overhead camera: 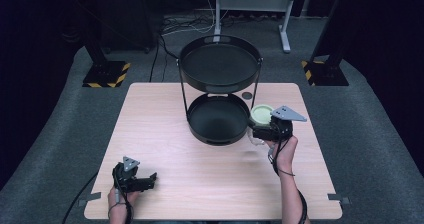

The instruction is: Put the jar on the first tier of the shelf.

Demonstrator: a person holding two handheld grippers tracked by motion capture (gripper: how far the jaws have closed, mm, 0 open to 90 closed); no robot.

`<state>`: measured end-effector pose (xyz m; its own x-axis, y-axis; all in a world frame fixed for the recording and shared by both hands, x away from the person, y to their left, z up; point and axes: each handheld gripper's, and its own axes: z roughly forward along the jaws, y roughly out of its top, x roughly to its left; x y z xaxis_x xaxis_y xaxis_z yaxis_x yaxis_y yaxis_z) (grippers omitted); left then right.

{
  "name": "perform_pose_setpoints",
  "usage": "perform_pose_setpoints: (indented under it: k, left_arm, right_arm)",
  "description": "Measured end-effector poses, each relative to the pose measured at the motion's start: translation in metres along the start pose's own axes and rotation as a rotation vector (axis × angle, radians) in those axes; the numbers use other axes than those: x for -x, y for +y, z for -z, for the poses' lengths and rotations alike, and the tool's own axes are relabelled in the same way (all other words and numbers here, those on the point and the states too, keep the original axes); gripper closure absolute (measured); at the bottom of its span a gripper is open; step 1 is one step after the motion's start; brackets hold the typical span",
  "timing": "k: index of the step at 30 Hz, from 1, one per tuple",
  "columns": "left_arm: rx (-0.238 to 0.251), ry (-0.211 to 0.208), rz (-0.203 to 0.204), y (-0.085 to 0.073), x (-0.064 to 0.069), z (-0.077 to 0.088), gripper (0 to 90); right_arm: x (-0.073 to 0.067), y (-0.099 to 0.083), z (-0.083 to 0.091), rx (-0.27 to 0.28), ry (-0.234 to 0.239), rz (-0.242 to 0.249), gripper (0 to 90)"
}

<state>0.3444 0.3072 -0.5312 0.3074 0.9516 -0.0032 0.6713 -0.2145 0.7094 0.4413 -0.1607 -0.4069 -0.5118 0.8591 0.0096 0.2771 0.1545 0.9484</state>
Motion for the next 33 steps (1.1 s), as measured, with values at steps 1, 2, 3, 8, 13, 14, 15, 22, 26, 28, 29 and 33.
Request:
perform_pose_setpoints:
  k: [1,2,3,8,13,14,15,22,26,28,29,33]
  left_arm:
    - [0.000,0.000,0.000,0.000,0.000,0.000,0.5]
    - [0.000,0.000,0.000,0.000,0.000,0.000,0.5]
    - [0.000,0.000,0.000,0.000,0.000,0.000,0.5]
    - [0.000,0.000,0.000,0.000,0.000,0.000,0.5]
    - [0.000,0.000,0.000,0.000,0.000,0.000,0.5]
    - [0.000,0.000,0.000,0.000,0.000,0.000,0.5]
    - [0.000,0.000,0.000,0.000,0.000,0.000,0.5]
    - [0.000,0.000,0.000,0.000,0.000,0.000,0.5]
    - [0.000,0.000,0.000,0.000,0.000,0.000,0.5]
    - [0.000,0.000,0.000,0.000,0.000,0.000,0.5]
    - [0.000,0.000,0.000,0.000,0.000,0.000,0.5]
    - [0.000,0.000,0.000,0.000,0.000,0.000,0.5]
  right_arm:
    - [-0.001,0.001,-0.001,0.002,0.001,0.000,11.1]
    - [-0.001,0.001,-0.001,0.000,0.002,0.000,11.0]
    - [-0.001,0.002,-0.003,0.001,0.002,0.004,11.0]
    - [-0.003,0.005,-0.007,0.000,0.007,0.005,11.1]
    - [-0.005,0.008,-0.013,0.001,0.014,0.006,11.1]
    - [-0.006,0.008,-0.014,0.000,0.016,0.008,11.0]
    - [-0.006,0.009,-0.016,0.000,0.017,0.010,11.0]
    - [-0.008,0.011,-0.023,0.000,0.022,0.008,11.1]
    - [-0.010,0.012,-0.028,-0.003,0.026,0.007,11.1]
    - [-0.011,0.012,-0.031,-0.005,0.026,0.010,11.0]
    - [-0.011,0.012,-0.032,-0.007,0.027,0.010,11.1]
    - [-0.011,0.012,-0.037,-0.006,0.028,0.007,11.1]
